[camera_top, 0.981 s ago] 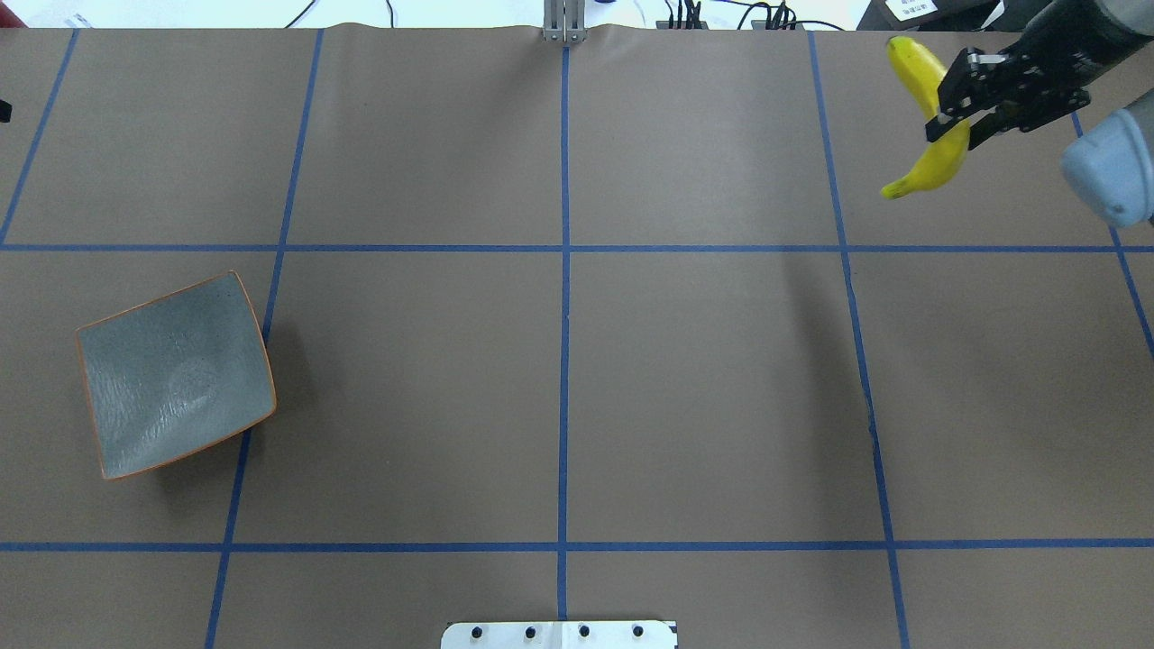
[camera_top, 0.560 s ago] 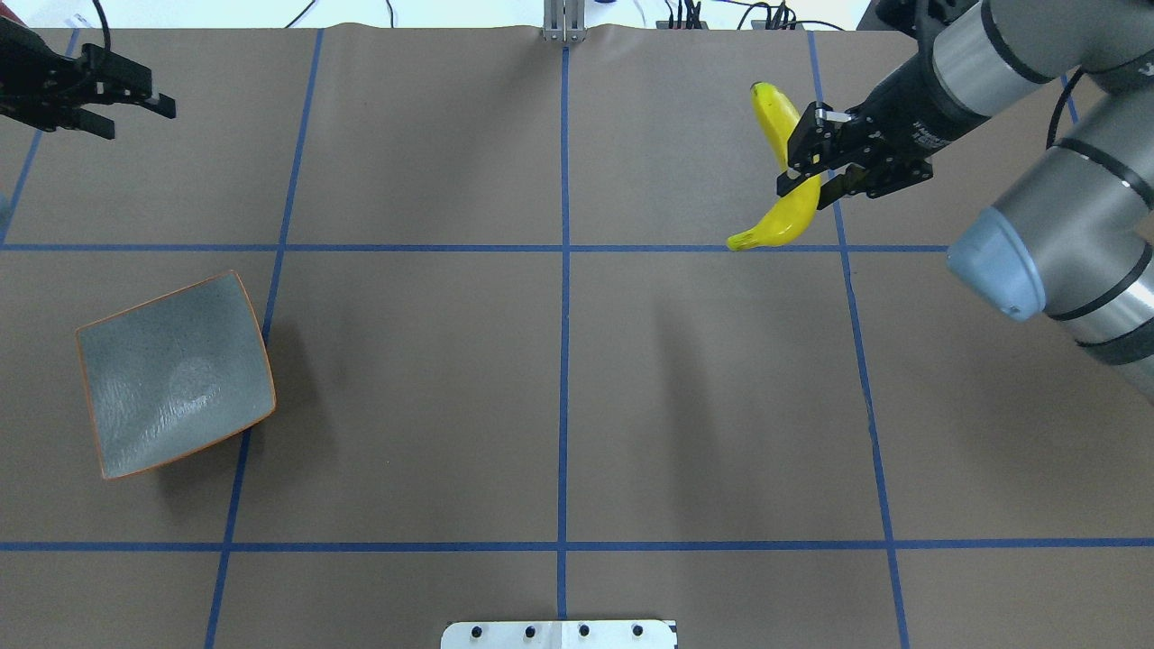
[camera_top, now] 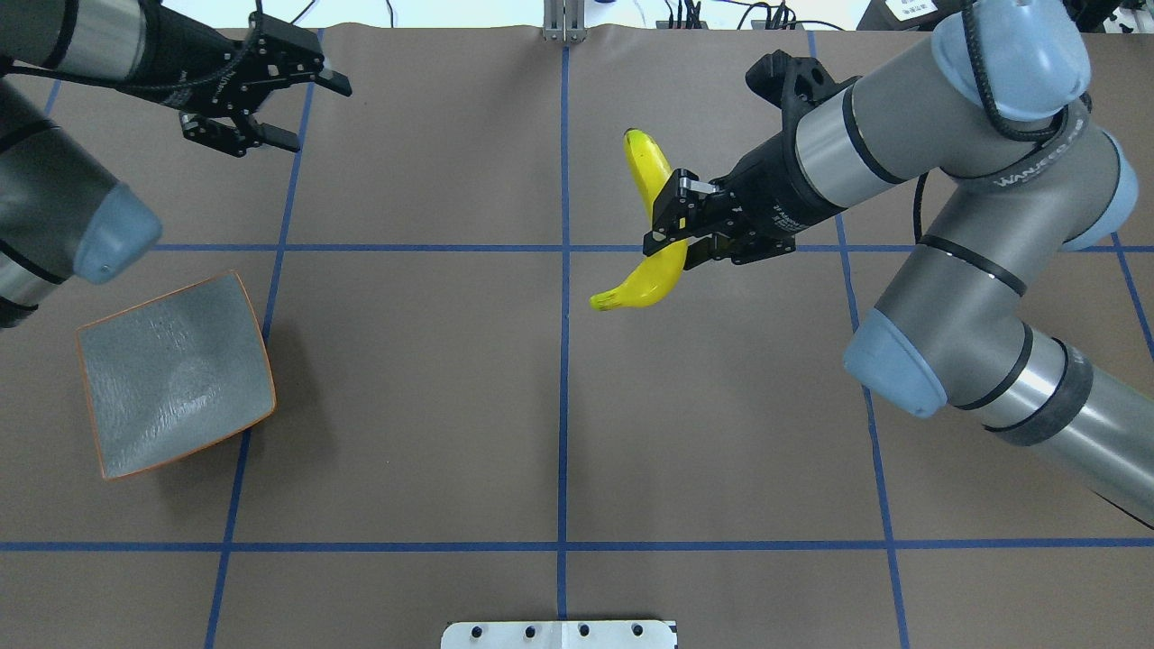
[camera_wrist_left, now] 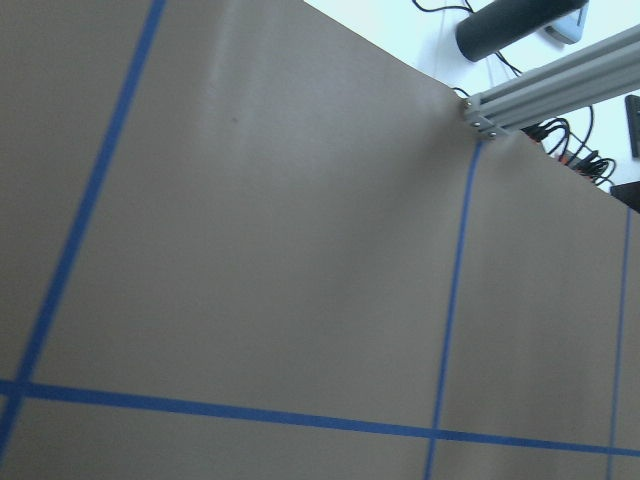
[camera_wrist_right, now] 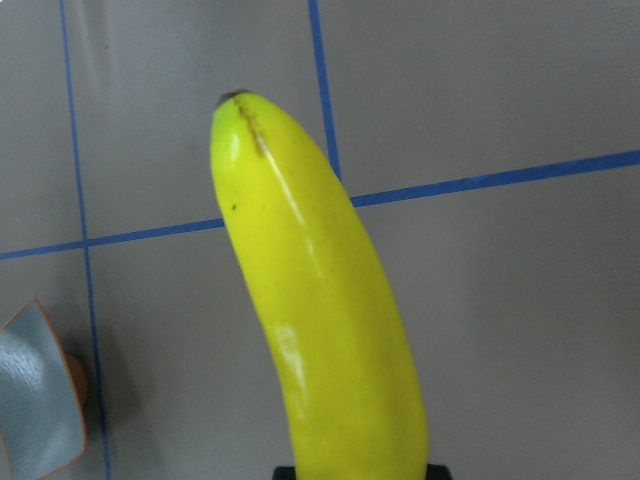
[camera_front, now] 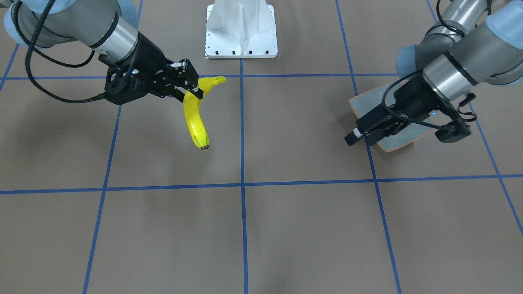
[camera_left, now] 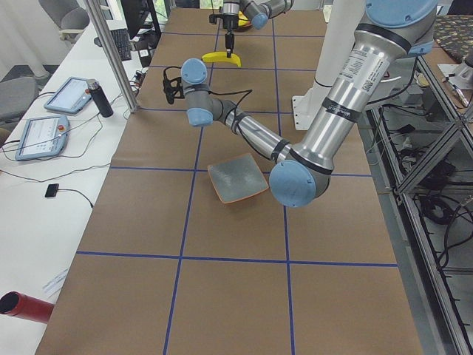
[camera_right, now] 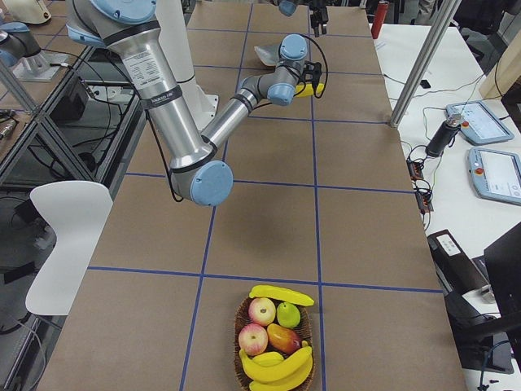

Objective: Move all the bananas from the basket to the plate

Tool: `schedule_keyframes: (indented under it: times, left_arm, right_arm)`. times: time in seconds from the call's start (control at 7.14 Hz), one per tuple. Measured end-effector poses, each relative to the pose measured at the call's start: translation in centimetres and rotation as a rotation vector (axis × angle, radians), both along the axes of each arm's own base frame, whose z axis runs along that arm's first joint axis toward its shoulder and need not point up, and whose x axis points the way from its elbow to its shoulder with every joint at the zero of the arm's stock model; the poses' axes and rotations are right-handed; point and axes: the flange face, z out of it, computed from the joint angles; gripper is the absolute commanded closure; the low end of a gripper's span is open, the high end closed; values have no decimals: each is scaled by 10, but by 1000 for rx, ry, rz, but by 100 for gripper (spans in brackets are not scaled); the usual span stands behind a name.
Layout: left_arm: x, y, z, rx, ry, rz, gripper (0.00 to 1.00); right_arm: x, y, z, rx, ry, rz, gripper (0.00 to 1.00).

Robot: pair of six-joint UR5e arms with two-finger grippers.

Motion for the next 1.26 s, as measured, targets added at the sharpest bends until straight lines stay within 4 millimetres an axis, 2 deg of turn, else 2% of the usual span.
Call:
schedule_keyframes:
  times: [0.28,0.42,0.84,1.26]
  left_arm:
    - [64,35,-49,-7,81,-10,0]
    - [82,47,-66,-19,118,-11,0]
    - [96,62,-87,-38,162,-3,0]
    - [115,77,-90,-40,166,35,0]
  right_arm:
    - [-20,18,-29,39,-36,-23,100]
    - [-29,27,-36,52,-45,-32,100]
    - [-45,39,-40,61,-46,-41,100]
    - [-49,43,-40,65,-47,-48,100]
